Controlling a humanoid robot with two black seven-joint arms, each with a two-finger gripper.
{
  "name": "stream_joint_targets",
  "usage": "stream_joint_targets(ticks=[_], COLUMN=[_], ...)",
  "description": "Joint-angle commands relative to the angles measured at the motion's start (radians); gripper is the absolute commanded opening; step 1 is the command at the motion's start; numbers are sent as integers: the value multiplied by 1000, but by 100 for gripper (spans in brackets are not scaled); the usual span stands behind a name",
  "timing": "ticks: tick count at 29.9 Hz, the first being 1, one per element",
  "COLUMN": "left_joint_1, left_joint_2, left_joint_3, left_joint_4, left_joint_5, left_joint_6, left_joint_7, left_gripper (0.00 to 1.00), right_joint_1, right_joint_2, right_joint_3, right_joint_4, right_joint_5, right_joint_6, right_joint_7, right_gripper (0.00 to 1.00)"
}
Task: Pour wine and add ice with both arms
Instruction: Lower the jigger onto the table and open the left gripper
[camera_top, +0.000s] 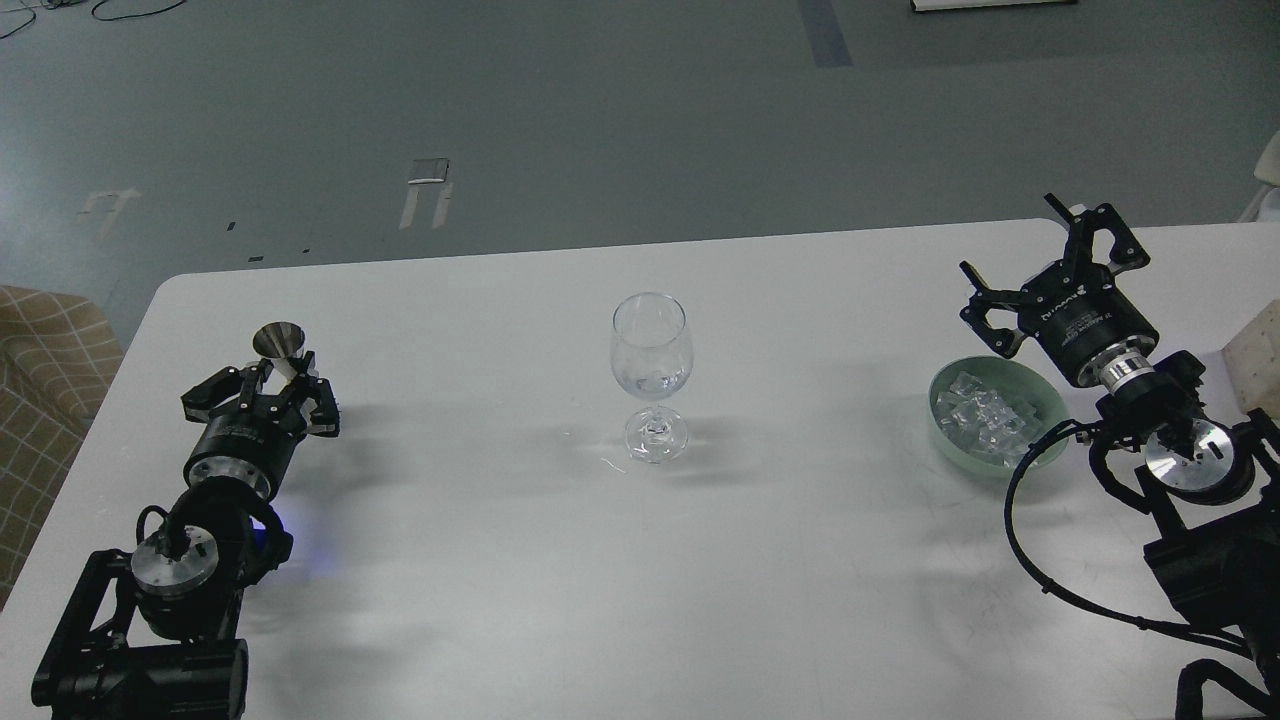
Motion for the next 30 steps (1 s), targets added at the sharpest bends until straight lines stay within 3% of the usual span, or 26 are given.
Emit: stream_joint_targets(ticks=[1,12,16,17,19,30], left_joint_1=[0,2,0,0,-3,15], left_joint_2=[0,-3,-1,-1,-1,11], left_joint_3=[0,1,6,6,6,2], left_joint_4=[2,2,0,0,-12,-144], left_joint_5=[0,1,1,0,0,0], left_joint_6=[0,0,0,0,0,0], left_joint_7=[-1,2,-1,-1,0,2], left_gripper=[39,50,60,64,100,100], right_joint_1=[0,-5,-5,-5,-5,-5], right_joint_2=[0,0,0,0,0,-9], right_joint_3=[0,0,0,0,0,0], right_joint_4=[0,1,1,1,1,0], right_joint_5=[0,0,0,0,0,2], right_joint_6=[0,0,0,0,0,0], right_joint_7=[0,0,0,0,0,0], right_gripper=[100,100,100,100,100,100])
